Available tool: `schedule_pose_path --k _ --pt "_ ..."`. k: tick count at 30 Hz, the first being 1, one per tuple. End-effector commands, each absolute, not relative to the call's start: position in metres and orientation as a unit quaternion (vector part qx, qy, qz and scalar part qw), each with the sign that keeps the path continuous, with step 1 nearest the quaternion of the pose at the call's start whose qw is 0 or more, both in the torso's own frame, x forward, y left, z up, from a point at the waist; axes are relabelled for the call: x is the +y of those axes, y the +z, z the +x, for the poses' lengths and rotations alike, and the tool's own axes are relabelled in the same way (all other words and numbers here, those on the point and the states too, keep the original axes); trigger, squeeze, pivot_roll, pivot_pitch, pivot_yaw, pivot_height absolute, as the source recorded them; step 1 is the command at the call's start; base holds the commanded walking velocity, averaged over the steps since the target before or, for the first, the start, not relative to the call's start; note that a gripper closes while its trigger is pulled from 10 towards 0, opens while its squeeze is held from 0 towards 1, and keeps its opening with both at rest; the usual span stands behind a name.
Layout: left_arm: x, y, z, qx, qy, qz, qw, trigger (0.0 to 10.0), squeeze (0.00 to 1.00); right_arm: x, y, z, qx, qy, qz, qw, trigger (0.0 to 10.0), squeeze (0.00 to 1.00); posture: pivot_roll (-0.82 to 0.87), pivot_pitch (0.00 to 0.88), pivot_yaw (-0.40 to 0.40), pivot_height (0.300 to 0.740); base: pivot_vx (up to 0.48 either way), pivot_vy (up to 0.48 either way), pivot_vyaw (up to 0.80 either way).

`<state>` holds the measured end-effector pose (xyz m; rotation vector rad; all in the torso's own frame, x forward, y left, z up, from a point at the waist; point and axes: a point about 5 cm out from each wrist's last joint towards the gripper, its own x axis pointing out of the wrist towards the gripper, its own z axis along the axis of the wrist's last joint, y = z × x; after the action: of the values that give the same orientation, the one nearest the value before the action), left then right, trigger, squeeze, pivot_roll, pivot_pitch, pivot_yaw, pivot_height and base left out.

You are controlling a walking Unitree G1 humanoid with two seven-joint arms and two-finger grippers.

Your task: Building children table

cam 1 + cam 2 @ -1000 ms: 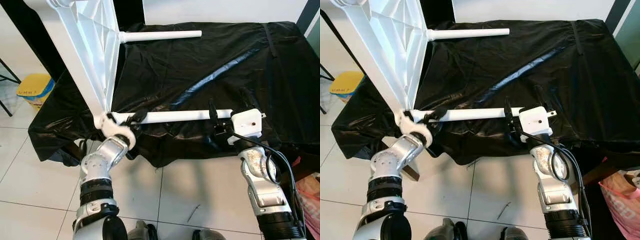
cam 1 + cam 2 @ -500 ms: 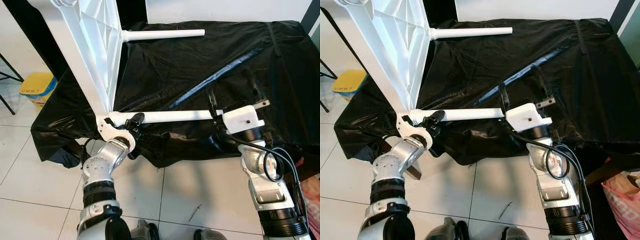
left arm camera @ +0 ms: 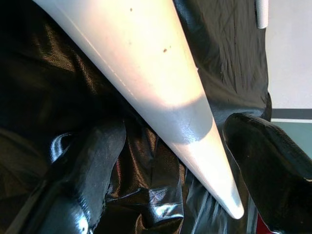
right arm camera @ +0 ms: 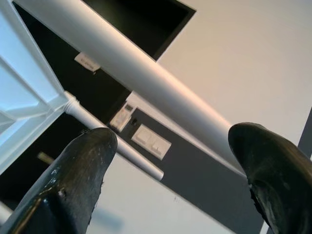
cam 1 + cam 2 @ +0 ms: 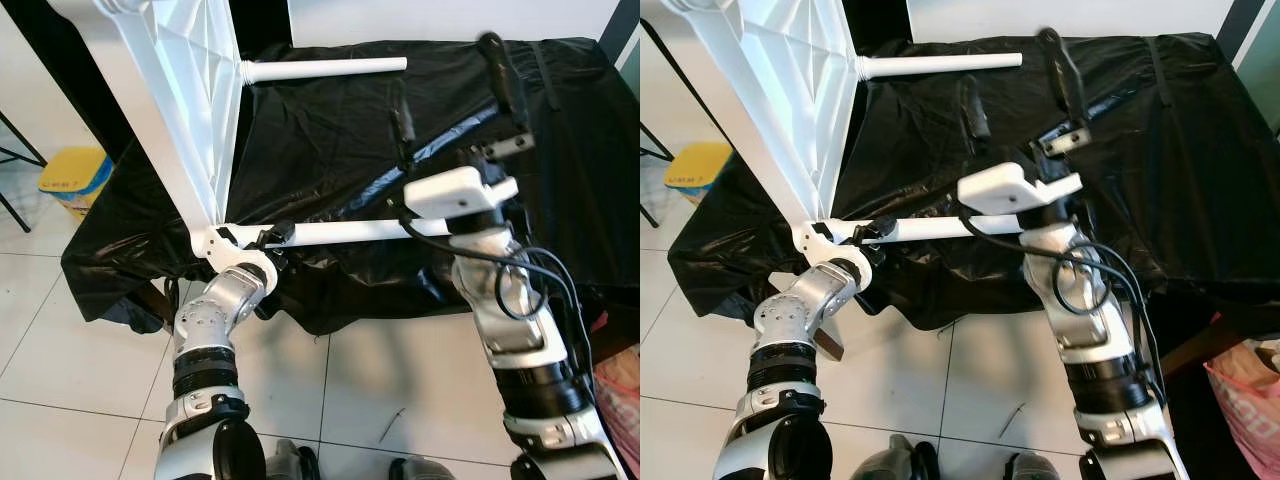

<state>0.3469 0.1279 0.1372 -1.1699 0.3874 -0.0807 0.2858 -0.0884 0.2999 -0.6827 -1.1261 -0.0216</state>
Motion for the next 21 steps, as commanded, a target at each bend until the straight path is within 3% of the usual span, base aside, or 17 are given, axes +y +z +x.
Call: schedule_pose_path --k 1,21 --pt "0.124 0.125 0.345 0.212 -0.023 -0.542 0.813 10.0 0.00 -0.080 0.304 0.289 -0.531 -0.007 -0.331 0.780 10.0 0.00 -0.05 0.102 0.086 0.740 0.000 0.000 0.00" --pt "0.118 0.126 0.346 0.211 -0.028 -0.545 0.811 10.0 0.00 -0.054 0.331 0.322 -0.547 -0.058 -0.399 0.734 10.0 0.00 -0.05 0.111 0.083 0.740 0.000 0.000 0.00"
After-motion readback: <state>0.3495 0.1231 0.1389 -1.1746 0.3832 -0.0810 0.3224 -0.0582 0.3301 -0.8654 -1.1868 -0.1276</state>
